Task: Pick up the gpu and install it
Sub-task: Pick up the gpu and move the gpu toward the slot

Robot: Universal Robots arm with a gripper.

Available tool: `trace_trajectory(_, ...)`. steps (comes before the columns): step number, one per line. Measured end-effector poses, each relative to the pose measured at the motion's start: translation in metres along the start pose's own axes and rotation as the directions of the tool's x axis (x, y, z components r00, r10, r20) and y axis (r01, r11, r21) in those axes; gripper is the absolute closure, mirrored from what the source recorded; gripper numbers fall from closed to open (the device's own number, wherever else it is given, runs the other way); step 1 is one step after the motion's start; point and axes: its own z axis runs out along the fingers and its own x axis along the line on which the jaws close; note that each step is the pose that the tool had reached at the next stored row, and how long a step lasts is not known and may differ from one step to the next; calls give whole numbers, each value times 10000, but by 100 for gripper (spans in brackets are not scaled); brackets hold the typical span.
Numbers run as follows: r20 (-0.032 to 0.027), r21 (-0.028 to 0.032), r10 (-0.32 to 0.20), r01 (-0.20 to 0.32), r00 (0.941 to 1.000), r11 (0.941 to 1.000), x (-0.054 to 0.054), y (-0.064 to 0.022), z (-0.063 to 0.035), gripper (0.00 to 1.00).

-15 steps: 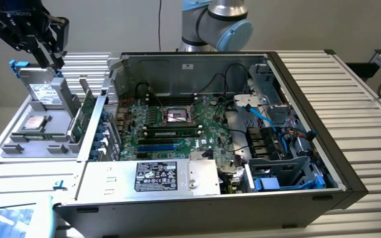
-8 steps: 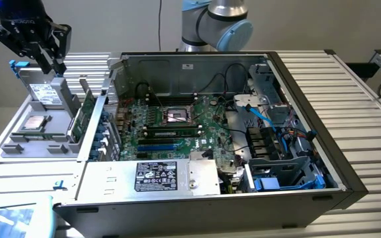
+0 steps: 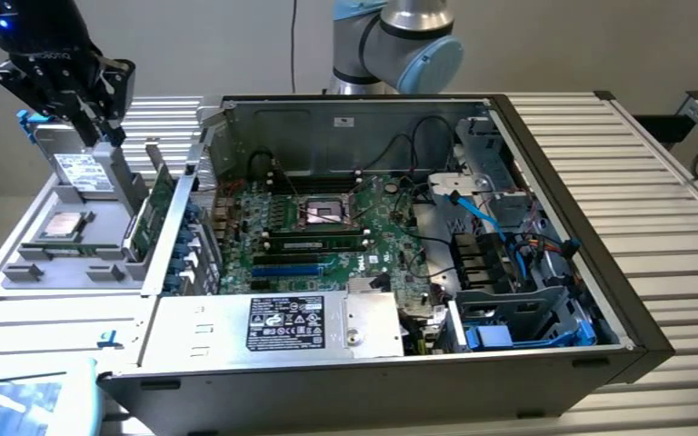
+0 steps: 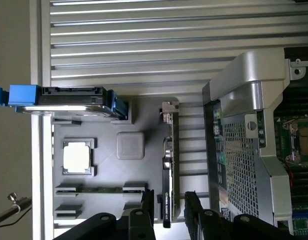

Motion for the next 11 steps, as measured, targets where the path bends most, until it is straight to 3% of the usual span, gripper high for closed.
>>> trace_trajectory(11,-1,0,0,0,10000,10000,2,-35,198,61)
